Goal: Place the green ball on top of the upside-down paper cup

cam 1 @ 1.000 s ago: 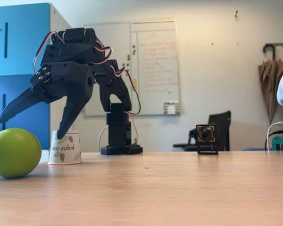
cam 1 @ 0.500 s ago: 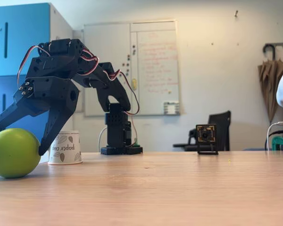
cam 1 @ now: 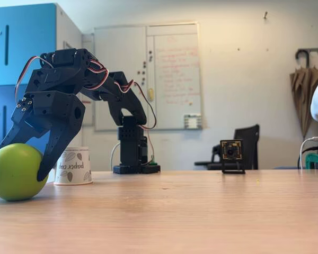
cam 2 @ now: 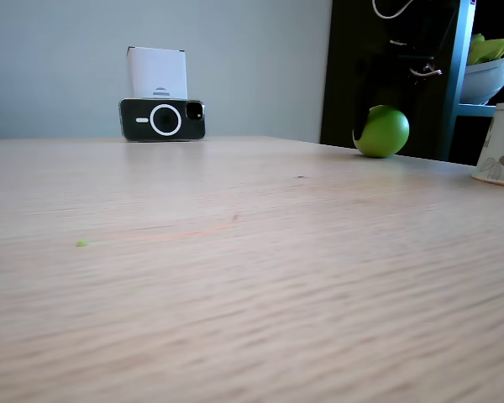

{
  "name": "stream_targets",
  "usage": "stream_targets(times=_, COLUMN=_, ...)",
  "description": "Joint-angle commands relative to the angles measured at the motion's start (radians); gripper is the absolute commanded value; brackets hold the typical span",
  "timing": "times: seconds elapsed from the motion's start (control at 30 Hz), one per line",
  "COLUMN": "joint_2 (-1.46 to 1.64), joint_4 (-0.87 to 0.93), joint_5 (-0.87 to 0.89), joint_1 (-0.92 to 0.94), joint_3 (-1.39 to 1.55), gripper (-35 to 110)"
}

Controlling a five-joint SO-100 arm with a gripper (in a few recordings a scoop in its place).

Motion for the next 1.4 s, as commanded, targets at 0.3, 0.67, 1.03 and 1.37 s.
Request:
stream_targets(times=0.3, joint_2=0.305, joint_4=0.002, joint_5=-0.003, joint_1=0.002, joint_3=-0.015, gripper=29)
stream_targets(times=0.67, joint_2=0.79, joint_4=0.018, joint_5=0.005, joint_1=-0.002, joint_3=0.229, gripper=29)
stream_targets(times=1.03, joint_2=1.29, joint_4=0.058, joint_5=0.023, joint_1=0.049, joint_3=0.723, gripper=29)
stream_targets(times=1.37, joint_2=1.623, joint_4=0.107, joint_5=0.023, joint_1=0.097, joint_3=1.143, gripper=29)
